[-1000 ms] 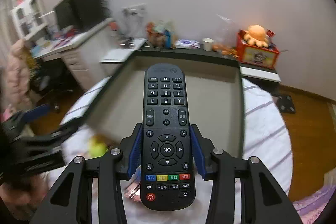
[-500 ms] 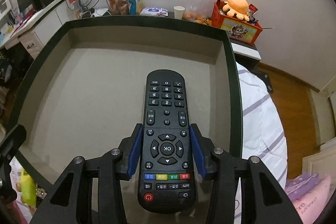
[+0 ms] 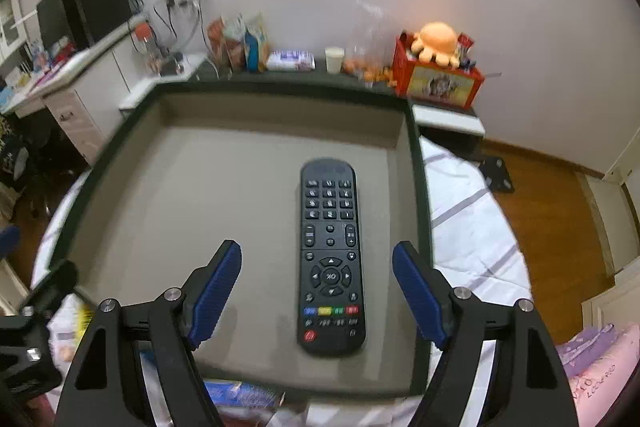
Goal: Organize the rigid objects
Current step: 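Open the right tool and withdraw it from the box, then reach the left tool to the pink pig doll and close on it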
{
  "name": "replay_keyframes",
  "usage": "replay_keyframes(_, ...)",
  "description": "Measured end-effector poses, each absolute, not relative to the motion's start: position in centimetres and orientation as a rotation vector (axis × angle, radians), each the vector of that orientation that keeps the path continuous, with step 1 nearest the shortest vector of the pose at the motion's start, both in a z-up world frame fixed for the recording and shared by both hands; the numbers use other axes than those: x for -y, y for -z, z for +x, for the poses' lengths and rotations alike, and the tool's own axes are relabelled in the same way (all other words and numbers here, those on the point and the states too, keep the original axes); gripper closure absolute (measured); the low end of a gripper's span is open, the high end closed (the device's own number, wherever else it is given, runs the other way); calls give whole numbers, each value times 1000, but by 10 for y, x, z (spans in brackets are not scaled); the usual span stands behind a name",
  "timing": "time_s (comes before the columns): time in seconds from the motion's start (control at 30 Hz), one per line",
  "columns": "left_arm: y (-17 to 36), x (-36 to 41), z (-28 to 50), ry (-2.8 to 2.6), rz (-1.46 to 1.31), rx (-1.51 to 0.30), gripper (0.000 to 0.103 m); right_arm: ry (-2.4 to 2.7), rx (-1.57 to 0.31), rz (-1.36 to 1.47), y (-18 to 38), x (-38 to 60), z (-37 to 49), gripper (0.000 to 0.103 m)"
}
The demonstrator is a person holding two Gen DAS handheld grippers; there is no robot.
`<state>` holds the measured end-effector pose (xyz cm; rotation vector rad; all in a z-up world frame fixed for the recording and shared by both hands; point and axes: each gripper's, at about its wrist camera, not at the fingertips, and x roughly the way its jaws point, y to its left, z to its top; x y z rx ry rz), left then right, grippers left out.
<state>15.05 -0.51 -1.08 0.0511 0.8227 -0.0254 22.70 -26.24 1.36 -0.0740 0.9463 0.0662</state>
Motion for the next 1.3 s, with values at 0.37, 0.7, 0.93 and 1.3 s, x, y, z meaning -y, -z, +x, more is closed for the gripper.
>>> replay_keyframes(0.37, 16, -20, 73, 58, 17, -845, 0, -107, -803, 29, -59, 261, 101, 23)
replay_keyframes(0.7, 44, -9, 20, 84, 60, -922, 0, -113, -851, 96, -37, 267, 26, 23)
replay_keyframes(0.93, 43, -3, 24, 78, 58, -918, 0, -109, -828, 98, -43, 271, 14, 23)
replay_keyframes(1.3, 84, 0, 74, 73, 28, -1015, 0, -104, -871, 103, -28, 275, 34, 23)
